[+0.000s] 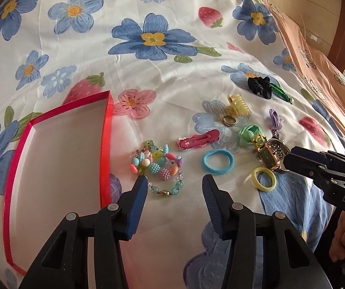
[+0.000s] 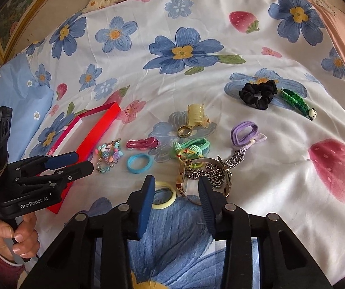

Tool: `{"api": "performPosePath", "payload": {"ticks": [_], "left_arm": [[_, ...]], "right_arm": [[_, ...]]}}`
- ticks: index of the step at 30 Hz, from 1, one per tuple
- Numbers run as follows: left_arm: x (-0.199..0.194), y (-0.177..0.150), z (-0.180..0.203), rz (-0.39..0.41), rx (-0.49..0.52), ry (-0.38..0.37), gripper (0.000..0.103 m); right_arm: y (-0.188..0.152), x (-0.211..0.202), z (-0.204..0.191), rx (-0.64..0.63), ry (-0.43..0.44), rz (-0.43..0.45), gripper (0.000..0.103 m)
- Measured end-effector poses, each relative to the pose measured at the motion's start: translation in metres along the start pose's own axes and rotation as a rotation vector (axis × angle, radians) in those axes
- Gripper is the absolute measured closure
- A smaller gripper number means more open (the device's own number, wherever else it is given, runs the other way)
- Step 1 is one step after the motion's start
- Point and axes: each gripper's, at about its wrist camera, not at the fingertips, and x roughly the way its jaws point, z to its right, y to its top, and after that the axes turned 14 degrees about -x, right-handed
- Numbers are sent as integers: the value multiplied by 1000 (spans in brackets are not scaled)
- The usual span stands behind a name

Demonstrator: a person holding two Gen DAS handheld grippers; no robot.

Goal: Organize jewelry
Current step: 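Grasp the pastel bead bracelet with the left tool while the right tool grasps the gold watch, then carry bracelet and watch into the red box and open both tools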

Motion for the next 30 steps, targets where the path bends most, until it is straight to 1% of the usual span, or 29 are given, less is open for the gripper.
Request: {"api": "performPosePath", "payload": {"ticks": [4,8,10,12,15,17,20,23,30], "left_arm": [[20,8,2,-41,17,-2,65],[37,7,4,-80,30,-1,71],[43,7,5,-98,34,-4,76],[47,7,6,-104,41,0,78],[52,7,8,-119,51,-12,89],[52,5,9,-121,58,-22,96],[48,2,9,-112,64,-31,96],[38,0,7,-100,46,-52,96],[0,-4,-1,-50,6,-85,96]], "right_arm": [[3,12,4,0,4,-26,71],[2,23,6,4,10,-52,79],[2,28,7,7,16,-64,81],[1,32,7,6,19,-75,83],[0,38,6,7,26,-89,86],[-1,40,6,6,26,-94,90],[-1,39,6,4,25,-88,91],[0,34,7,4,20,-75,94],[7,16,6,9,22,-19,95]]}}
